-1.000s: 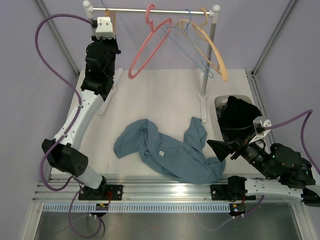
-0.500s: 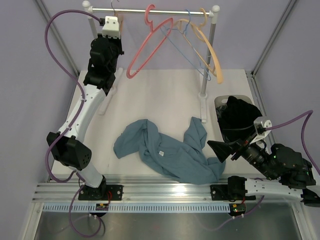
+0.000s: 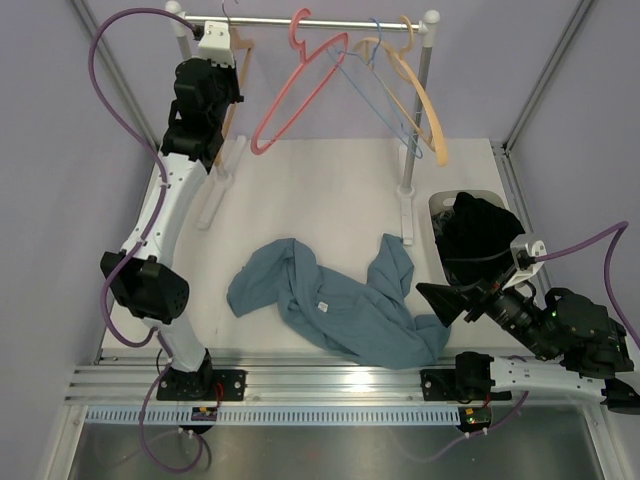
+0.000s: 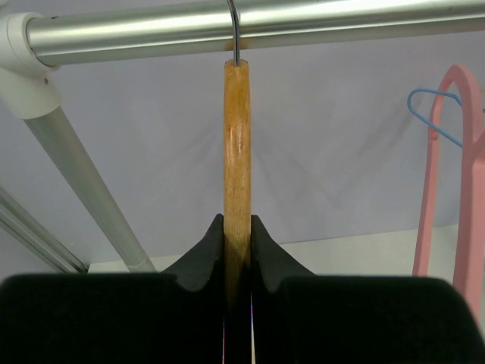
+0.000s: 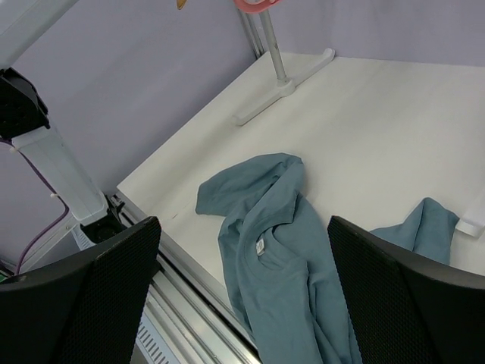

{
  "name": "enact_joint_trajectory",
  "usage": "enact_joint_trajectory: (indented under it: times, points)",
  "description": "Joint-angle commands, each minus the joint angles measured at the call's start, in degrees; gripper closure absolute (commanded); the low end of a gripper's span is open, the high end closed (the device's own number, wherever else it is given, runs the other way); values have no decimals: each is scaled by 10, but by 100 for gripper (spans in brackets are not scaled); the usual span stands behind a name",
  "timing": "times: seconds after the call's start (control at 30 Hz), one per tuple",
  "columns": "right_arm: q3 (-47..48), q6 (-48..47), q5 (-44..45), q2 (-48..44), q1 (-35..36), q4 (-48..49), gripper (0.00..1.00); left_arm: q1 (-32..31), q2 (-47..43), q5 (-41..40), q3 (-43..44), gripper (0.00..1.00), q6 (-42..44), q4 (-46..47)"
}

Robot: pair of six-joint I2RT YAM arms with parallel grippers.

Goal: Remove the t-shirt from the hanger

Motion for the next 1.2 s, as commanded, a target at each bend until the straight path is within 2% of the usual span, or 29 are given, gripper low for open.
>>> enact_joint_trajectory:
  times: [0.0,0.43,0.87,0.9,0.93,0.97,1.0,1.1,1.17]
  points:
    - [-3,-4,-10,0,1,15,1,9,7,28,35,100,-6,24]
    - [-2,-6,-21,4,1,16,0,22,12,72,43,100,-29,-12]
    - [-2,-6,-31,3,1,16,1,24,26,70,40,100,-33,-24]
    - [-3,-6,-31,4,0,16,0,24,24,68,38,96,-33,-24]
    - [-3,-7,-30,5,1,17,1,24,22,67,37,83,-33,-24]
    - [-3,-7,-29,5,1,17,0,24,21,69,35,64,-33,-24]
    - [-1,-7,-29,6,1,16,0,24,12,69,32,34,-32,-22]
    - [4,-11,-31,12,0,9,0,24,-26,63,-10,15,-34,2]
    - [5,-14,-27,12,0,7,0,24,-50,58,-31,7,-35,7]
